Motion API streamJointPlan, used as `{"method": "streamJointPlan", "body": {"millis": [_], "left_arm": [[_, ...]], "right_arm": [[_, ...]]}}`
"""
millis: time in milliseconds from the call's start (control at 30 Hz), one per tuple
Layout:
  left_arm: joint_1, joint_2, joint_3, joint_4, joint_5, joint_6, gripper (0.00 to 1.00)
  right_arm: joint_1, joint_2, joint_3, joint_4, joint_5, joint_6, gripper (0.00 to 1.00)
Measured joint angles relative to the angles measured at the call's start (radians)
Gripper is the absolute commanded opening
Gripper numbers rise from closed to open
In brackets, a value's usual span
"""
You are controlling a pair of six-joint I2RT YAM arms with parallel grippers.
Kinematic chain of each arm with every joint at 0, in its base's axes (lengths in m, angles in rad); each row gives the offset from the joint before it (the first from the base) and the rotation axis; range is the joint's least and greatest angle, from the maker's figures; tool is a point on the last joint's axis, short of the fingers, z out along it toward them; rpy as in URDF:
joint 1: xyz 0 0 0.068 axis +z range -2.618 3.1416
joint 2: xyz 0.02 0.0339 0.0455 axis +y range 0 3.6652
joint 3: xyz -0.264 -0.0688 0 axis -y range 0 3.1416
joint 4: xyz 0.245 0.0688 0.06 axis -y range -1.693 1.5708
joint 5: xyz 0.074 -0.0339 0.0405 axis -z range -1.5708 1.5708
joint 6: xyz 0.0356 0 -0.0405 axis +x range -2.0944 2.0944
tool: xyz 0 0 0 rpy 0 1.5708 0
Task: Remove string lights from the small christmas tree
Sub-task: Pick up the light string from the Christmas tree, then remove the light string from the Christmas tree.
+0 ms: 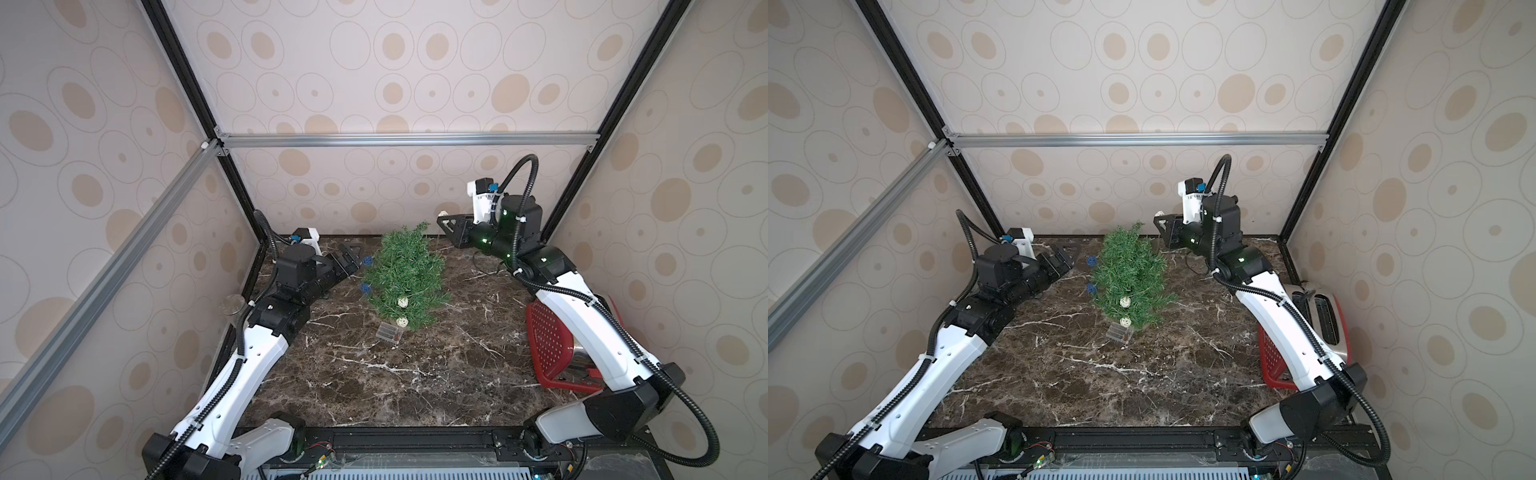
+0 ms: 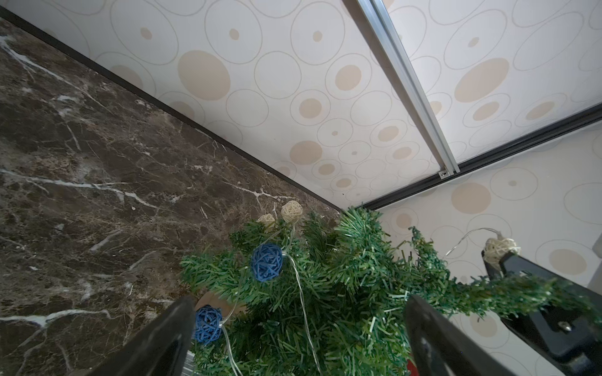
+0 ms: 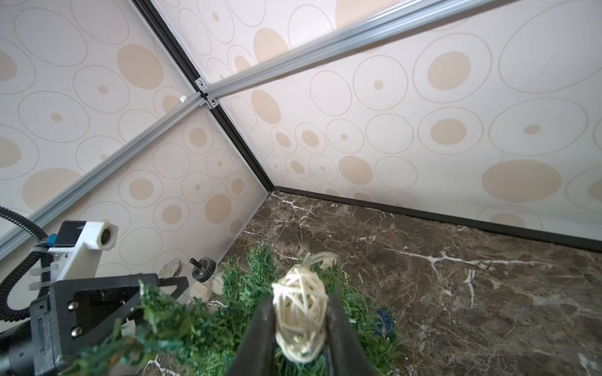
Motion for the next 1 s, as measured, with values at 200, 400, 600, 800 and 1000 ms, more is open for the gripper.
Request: {"method": "streamJointPlan", "body": {"millis": [200,400,600,800,1000], "left_arm": [[0.001,0.022,0.003,0.000,0.005,0.002,0.99],[0.002,0.026,0.003,0.000,0.012,0.002,0.99],[0.002,0.026,0.003,0.000,0.016,0.002,0.99],[0.003,0.026,0.003,0.000,0.021,0.002,0.99],[0.003,0.026,0.002,-0.001,0.031,0.002,0.99]], "right_arm": [[0.000,0.016,0.068,-0.022,0.001,-0.018,0.23],[-0.018,-0.034,-0.011,-0.040,0.060,-0.031,0.20],[-0.061,-0.113,-0.208,-0.073,0.161,-0.028,0.19],[-0.040,-0.283,-0.372,-0.125,0.231,-0.014,0.16],[0.059,-0.428,-0.389,-0.143,0.297,-0.025,0.16]]}}
